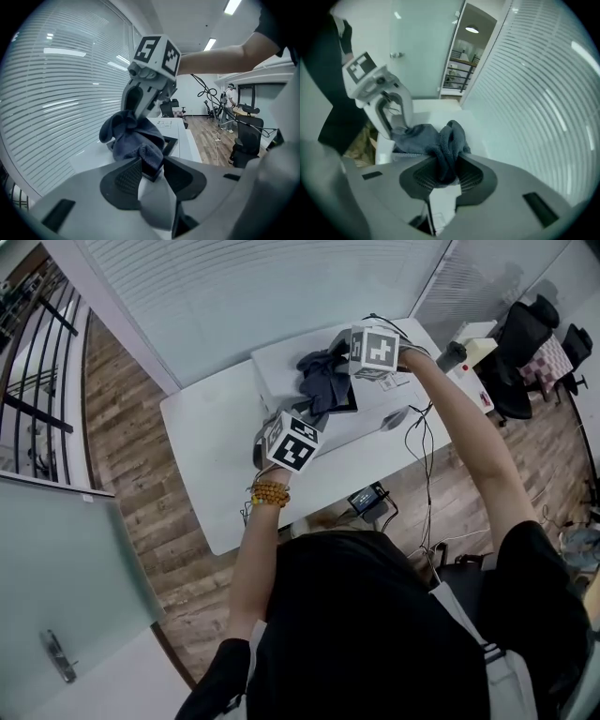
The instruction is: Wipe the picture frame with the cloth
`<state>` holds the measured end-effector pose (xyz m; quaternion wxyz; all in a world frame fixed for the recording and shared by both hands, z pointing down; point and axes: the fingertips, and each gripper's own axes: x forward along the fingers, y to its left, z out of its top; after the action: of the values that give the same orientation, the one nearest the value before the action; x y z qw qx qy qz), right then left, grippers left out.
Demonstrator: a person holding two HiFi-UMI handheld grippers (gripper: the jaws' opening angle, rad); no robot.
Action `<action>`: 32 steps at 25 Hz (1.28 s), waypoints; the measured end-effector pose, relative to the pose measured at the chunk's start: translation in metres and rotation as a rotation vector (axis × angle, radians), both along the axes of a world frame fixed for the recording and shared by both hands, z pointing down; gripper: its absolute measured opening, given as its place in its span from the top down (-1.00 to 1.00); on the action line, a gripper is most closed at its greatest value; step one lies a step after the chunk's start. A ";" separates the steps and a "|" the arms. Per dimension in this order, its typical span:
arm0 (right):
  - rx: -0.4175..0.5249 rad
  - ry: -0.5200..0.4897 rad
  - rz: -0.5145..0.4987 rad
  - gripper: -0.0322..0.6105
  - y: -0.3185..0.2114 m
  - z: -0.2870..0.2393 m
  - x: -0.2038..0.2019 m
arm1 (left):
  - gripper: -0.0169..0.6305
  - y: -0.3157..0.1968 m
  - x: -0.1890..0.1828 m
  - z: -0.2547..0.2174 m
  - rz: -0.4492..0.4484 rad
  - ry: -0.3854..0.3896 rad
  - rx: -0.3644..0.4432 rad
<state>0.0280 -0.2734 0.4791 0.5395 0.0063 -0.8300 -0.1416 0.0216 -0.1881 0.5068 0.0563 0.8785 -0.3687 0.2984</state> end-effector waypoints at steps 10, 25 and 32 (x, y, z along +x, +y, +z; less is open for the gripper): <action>0.460 0.213 -0.098 0.69 -0.040 0.046 0.000 | 0.51 -0.005 -0.005 -0.001 -0.008 0.000 0.024; 0.191 0.269 -0.205 0.76 0.022 0.047 0.005 | 0.50 -0.003 -0.001 0.000 -0.021 -0.013 0.032; 0.029 0.174 -0.214 0.74 0.067 0.043 0.006 | 0.50 -0.001 -0.002 0.001 -0.024 -0.013 0.029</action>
<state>0.0339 -0.2063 0.5223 0.5912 -0.0867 -0.7737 -0.2105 0.0196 -0.1892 0.5077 0.0445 0.8728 -0.3837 0.2982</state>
